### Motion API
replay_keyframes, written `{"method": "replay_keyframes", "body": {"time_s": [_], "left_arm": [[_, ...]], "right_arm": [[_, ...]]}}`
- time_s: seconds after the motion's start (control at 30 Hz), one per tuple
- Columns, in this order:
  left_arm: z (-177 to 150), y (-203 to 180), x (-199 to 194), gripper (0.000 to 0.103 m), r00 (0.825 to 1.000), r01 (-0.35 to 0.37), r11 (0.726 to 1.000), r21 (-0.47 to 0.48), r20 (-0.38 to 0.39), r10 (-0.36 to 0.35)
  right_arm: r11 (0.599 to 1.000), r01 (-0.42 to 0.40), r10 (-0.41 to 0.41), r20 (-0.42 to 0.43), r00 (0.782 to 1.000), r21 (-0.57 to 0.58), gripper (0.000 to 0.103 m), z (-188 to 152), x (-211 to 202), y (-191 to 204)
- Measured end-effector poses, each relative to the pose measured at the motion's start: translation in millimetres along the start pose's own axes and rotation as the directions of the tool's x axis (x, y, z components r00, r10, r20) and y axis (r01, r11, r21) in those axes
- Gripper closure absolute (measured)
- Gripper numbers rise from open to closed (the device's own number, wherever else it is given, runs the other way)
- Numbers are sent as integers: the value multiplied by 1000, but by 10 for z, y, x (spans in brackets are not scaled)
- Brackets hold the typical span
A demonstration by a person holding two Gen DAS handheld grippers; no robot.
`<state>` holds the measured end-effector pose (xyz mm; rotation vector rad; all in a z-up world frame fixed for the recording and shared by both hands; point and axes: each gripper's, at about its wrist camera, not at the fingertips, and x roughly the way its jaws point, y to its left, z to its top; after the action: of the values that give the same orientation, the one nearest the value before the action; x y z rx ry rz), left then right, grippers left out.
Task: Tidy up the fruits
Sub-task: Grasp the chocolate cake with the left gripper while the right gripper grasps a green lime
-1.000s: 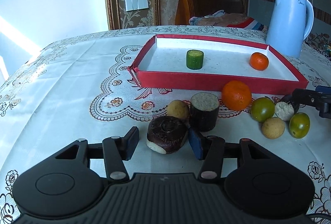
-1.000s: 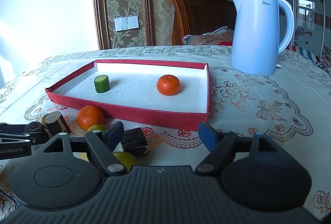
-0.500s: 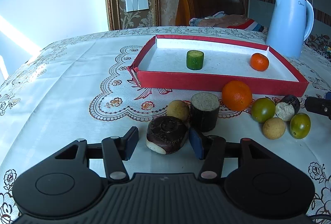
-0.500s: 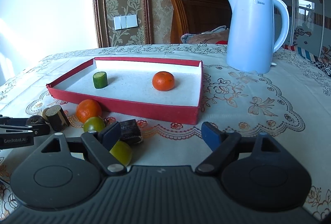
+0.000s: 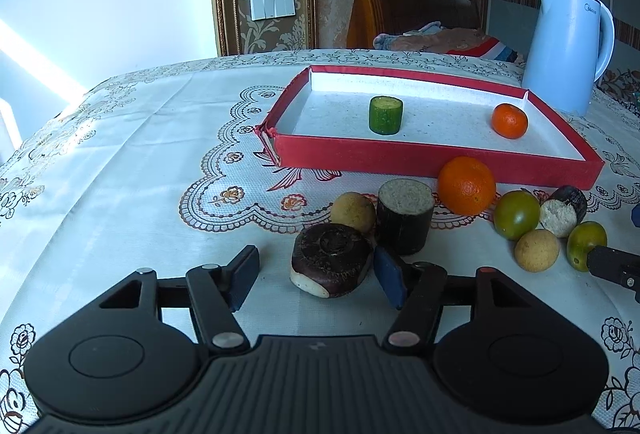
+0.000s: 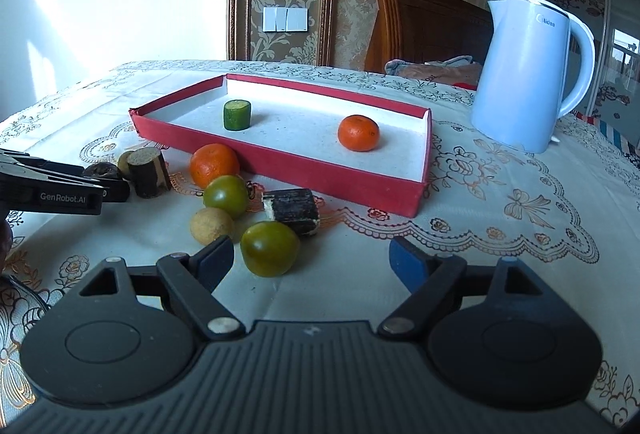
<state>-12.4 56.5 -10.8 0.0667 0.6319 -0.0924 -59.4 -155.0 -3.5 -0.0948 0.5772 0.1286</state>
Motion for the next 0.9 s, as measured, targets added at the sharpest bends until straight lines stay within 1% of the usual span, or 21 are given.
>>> {"method": "replay_keyframes", "body": {"time_s": [0.1, 0.17, 0.37, 0.43, 0.53, 0.73, 0.77, 0.9], "left_arm": [[-1, -1, 0, 40, 1000, 0, 1000, 0, 0, 0], [-2, 1, 0, 40, 1000, 0, 1000, 0, 0, 0], [-1, 5, -1, 40, 1000, 1, 1000, -2, 1, -1], [0, 12, -5, 41, 1000, 5, 1000, -7, 3, -5], [0, 19, -6, 41, 1000, 8, 1000, -9, 6, -7], [-5, 14, -21, 53, 1000, 27, 1000, -6, 16, -27], [-6, 6, -28, 60, 999, 31, 1000, -3, 19, -31], [-10, -13, -40, 61, 999, 30, 1000, 2, 23, -30]], "right_arm": [[1000, 0, 0, -7, 1000, -6, 20, 34, 45, 24], [1000, 2, -2, -23, 1000, -12, 23, 51, 97, 40], [1000, -20, 19, -41, 999, -19, 35, 72, 170, 80], [999, -31, 30, -53, 998, -15, 43, 72, 190, 76], [999, -48, 47, -68, 997, -1, 49, 71, 221, 57], [998, -65, 65, -73, 995, 2, 60, 60, 236, 54], [998, -67, 67, -74, 995, -2, 61, 59, 236, 62], [997, -76, 74, -73, 995, -15, 66, 51, 229, 84]]}}
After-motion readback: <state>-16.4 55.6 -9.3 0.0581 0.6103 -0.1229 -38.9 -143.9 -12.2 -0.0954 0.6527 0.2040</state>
